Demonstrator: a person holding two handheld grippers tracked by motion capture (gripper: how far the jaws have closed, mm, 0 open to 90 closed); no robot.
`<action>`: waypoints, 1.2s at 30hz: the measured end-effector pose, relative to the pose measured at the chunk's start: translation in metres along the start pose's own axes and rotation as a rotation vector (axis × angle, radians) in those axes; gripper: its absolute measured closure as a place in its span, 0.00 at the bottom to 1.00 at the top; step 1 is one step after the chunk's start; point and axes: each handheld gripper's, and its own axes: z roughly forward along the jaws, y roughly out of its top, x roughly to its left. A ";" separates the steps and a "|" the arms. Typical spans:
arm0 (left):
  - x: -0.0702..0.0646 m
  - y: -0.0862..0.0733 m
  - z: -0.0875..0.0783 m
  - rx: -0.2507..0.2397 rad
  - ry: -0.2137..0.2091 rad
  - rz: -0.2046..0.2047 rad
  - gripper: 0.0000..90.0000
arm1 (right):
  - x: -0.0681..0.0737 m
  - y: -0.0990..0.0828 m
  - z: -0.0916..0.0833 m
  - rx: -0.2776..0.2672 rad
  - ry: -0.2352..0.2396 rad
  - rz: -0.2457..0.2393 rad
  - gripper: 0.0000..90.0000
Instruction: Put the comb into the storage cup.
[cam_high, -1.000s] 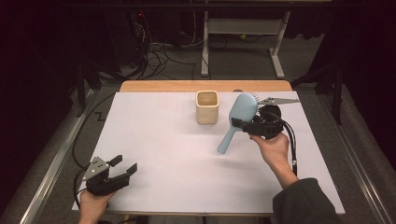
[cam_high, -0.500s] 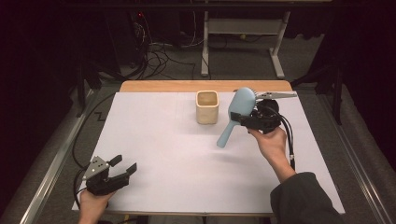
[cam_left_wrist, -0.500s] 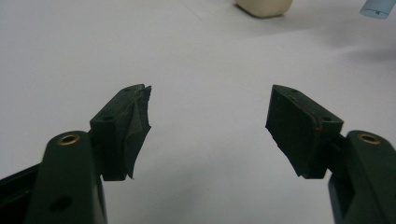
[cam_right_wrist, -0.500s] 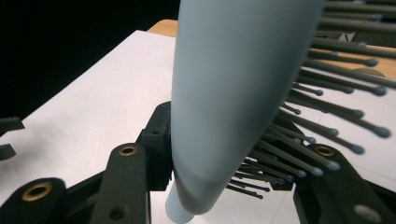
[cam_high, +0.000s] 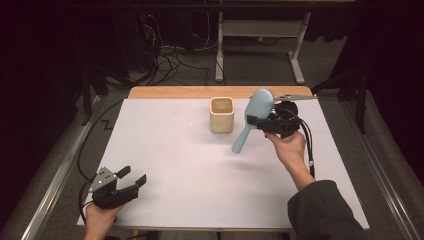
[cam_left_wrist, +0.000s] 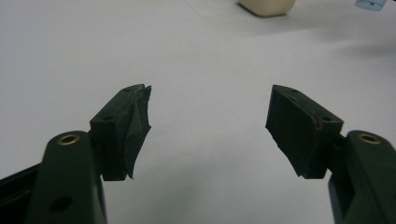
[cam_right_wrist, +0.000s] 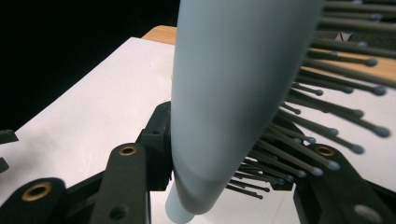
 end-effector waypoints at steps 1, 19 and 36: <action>0.000 0.000 0.000 -0.001 0.000 -0.001 0.34 | 0.000 0.001 0.000 -0.001 0.001 0.001 0.60; 0.001 0.000 0.002 0.006 -0.010 -0.004 0.34 | 0.005 0.027 0.007 0.000 -0.009 -0.010 0.60; 0.003 0.000 0.002 0.009 -0.013 -0.008 0.34 | 0.007 0.051 0.010 -0.009 -0.020 -0.015 0.60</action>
